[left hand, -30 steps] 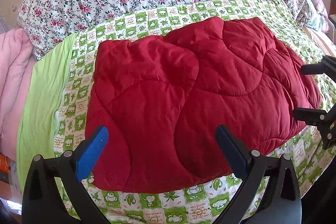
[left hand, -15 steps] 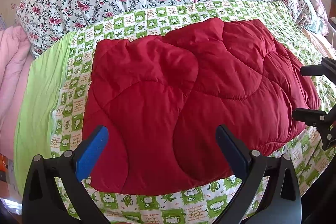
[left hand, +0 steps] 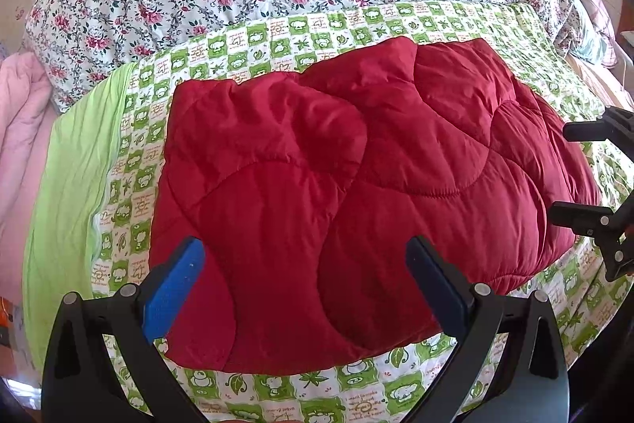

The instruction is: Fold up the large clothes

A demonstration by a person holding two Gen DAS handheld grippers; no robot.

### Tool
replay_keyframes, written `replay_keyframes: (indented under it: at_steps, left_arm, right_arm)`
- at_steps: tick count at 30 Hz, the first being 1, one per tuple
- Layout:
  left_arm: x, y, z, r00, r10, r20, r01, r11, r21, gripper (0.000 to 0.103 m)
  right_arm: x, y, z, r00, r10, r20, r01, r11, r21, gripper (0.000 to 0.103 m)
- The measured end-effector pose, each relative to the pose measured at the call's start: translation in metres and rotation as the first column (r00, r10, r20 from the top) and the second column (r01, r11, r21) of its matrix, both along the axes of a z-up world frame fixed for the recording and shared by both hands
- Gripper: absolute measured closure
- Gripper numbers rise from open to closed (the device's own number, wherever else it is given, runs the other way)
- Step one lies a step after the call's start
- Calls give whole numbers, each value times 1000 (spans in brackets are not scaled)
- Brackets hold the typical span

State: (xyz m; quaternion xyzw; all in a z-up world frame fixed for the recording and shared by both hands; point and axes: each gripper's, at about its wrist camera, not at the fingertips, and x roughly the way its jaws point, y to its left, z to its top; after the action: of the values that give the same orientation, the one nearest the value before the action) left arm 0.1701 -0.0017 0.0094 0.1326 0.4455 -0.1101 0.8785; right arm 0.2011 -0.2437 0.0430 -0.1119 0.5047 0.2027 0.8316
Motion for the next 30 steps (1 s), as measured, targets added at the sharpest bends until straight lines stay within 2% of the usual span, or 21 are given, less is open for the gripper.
replay_keyframes:
  at_steps: [30]
  left_arm:
    - [-1,-4,6,1000,-17,22,17,1000,6,1]
  right_arm:
    - [0,0,13,1000,7,20,-7,1000,1,0]
